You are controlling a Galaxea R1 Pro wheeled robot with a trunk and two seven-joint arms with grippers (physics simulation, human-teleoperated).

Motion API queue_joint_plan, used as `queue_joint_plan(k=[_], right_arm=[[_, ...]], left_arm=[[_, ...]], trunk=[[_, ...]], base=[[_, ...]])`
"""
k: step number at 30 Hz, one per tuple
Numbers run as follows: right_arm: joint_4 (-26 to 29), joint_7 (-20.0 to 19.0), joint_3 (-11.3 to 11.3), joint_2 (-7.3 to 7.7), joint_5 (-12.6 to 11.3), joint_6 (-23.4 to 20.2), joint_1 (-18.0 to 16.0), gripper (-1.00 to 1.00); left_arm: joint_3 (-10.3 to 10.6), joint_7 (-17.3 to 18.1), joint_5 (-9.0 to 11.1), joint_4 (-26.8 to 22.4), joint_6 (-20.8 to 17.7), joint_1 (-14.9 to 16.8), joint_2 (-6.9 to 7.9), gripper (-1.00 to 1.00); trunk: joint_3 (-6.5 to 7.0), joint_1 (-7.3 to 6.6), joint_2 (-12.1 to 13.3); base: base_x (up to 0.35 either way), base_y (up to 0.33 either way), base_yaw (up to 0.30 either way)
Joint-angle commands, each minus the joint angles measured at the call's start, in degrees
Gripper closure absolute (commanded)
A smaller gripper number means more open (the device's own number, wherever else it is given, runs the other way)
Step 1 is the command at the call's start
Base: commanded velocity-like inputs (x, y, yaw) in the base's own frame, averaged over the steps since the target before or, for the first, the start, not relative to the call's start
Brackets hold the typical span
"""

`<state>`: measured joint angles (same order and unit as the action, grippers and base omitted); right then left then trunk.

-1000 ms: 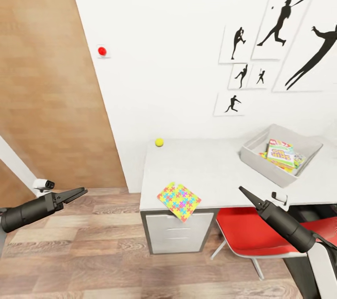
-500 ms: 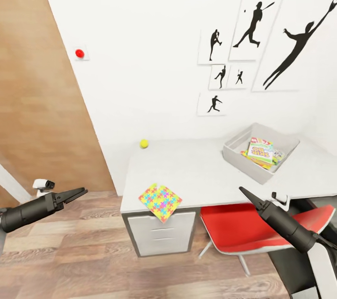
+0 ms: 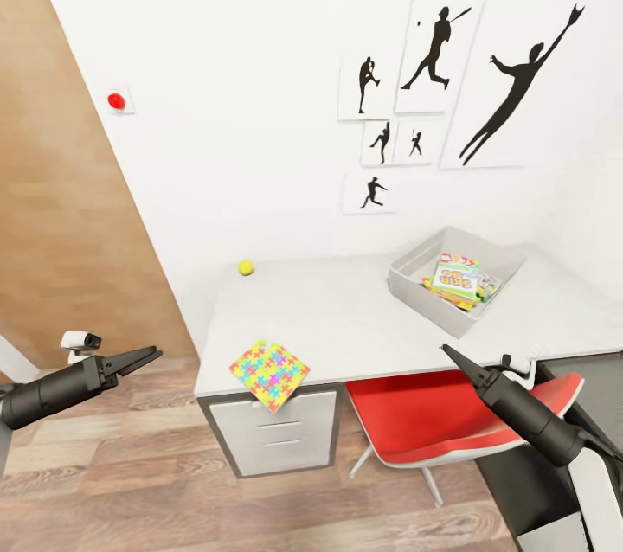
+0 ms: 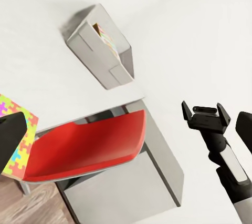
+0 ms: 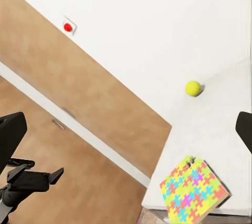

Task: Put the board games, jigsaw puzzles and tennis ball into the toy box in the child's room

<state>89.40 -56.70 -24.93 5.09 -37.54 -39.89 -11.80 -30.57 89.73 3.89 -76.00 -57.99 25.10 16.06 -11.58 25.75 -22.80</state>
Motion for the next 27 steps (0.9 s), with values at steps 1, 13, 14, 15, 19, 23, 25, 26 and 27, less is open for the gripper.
queue_joint_plan(k=[1,13,14,15,19,23,25,26,27], right_arm=[[-0.01,-0.03,-0.03,0.0,-0.25,-0.36,-0.04,-1.0],[-0.01,0.01,-0.03,0.0,-0.25,-0.28,-0.03,-1.0],[-0.01,0.01,-0.03,0.0,-0.25,-0.28,-0.04,-1.0],[-0.01,0.01,-0.03,0.0,-0.25,-0.28,-0.03,-1.0],[-0.01,0.01,-0.03,0.0,-0.25,-0.27,-0.03,-1.0],[-0.01,0.01,-0.03,0.0,-0.25,-0.3,-0.04,-1.0],[-0.01,0.01,-0.03,0.0,-0.23,-0.29,-0.03,-1.0],[-0.01,0.01,-0.03,0.0,-0.24,-0.28,-0.02,-1.0],[-0.01,0.01,-0.03,0.0,-0.24,-0.3,0.0,-1.0]], left_arm=[[-0.02,0.27,-0.11,-0.03,-0.62,0.04,-0.02,-1.0],[-0.06,0.27,-0.17,0.17,-0.68,0.04,-0.06,-1.0],[-0.01,0.27,-0.16,0.16,-0.7,0.04,-0.06,-1.0],[0.15,0.27,-0.16,0.18,-0.77,0.04,-0.06,-1.0],[0.78,0.27,-0.22,0.18,-0.81,0.04,-0.06,-1.0],[0.95,0.27,-0.35,0.34,-0.81,0.04,-0.06,-1.0],[0.99,0.27,-0.4,0.5,-0.81,0.04,-0.06,-1.0],[1.02,0.27,-0.42,0.54,-0.81,0.04,-0.08,-1.0],[1.06,0.27,-0.43,0.59,-0.83,0.04,-0.17,-1.0]], trunk=[[-0.12,0.04,-0.12],[-0.11,0.04,-0.12],[-0.11,0.04,-0.12],[-0.11,0.04,-0.12],[-0.11,0.04,-0.12],[-0.11,0.04,-0.12],[-0.11,0.04,-0.12],[-0.11,0.04,-0.12],[-0.11,0.04,-0.12]], base=[[0.0,-0.148,-0.002],[0.0,-0.039,0.0],[0.0,-0.004,0.0],[-0.019,-0.003,0.0],[-0.119,-0.026,0.0],[-0.148,-0.073,0.0],[-0.058,-0.031,0.0],[-0.041,-0.022,0.0],[-0.026,-0.014,0.0]])
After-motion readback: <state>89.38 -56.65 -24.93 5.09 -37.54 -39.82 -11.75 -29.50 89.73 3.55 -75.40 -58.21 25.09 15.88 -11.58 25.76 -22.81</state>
